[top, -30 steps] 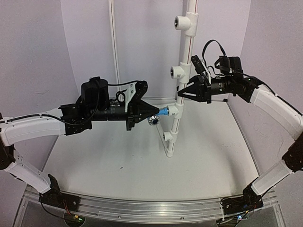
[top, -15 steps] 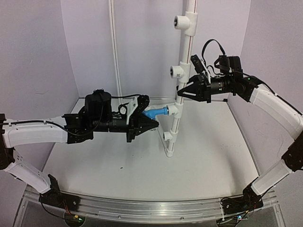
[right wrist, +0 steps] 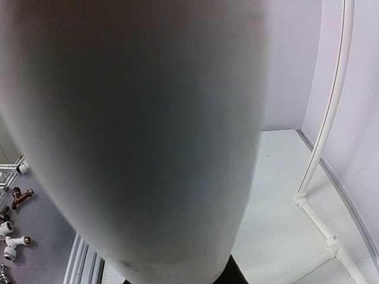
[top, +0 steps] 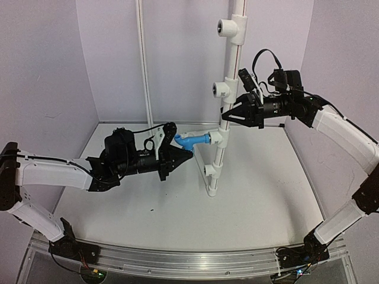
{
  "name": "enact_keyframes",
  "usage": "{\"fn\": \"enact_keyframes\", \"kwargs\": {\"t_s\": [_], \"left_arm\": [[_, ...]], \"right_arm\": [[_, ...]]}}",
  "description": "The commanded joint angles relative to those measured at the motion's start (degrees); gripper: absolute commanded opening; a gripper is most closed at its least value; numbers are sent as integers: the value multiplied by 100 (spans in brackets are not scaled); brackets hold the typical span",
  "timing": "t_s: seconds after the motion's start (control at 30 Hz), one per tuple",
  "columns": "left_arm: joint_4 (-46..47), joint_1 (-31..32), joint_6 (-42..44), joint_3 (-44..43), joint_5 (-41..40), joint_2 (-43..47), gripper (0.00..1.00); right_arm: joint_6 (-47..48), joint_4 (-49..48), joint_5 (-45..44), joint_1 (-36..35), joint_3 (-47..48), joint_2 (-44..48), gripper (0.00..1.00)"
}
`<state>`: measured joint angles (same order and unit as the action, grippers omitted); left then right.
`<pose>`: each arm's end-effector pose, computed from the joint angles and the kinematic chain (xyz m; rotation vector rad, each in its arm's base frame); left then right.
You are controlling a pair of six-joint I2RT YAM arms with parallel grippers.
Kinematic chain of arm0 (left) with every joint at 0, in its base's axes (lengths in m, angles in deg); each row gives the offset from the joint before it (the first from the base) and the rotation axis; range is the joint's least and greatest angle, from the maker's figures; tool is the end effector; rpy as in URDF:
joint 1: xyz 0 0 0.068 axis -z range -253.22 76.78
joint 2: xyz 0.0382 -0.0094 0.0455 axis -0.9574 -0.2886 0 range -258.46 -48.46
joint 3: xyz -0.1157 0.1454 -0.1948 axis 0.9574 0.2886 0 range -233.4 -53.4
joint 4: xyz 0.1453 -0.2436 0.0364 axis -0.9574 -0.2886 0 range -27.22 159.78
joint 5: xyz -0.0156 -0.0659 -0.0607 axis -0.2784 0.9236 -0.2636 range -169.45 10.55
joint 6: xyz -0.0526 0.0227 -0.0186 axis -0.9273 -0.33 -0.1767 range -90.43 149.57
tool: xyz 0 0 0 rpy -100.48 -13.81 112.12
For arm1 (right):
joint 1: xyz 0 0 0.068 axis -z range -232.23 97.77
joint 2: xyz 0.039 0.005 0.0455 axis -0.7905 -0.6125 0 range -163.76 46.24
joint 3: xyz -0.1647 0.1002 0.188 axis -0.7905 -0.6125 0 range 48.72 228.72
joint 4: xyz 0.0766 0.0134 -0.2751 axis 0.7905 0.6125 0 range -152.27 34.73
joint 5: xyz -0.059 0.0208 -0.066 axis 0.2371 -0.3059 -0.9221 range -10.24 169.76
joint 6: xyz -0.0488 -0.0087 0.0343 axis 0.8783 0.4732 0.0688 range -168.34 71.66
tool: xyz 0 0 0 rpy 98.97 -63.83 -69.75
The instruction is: Install the water faucets
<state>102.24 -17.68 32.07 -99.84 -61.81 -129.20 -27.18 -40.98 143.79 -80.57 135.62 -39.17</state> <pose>0.1881 -0.2981 0.2635 1.0290 1.3377 -0.9535 0.2946 0.2044 0.4083 -1.3968 1.2371 1.1410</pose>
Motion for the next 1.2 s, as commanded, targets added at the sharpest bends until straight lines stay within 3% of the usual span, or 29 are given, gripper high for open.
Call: {"fn": "enact_keyframes", "kwargs": {"t_s": [0.0,0.63,1.17], "left_arm": [[1144,-324,-543,170,-90,-140,0],[2211,-947,-1265,-5,618,-1095,0],[2381,-1064,-1525,-507,1035,-1254,0]], "right_arm": [[-851,595,62,-33,160,-143,0],[-861,603,49,-33,81,-34,0],[-818,613,22,-35,-18,36,0]]}}
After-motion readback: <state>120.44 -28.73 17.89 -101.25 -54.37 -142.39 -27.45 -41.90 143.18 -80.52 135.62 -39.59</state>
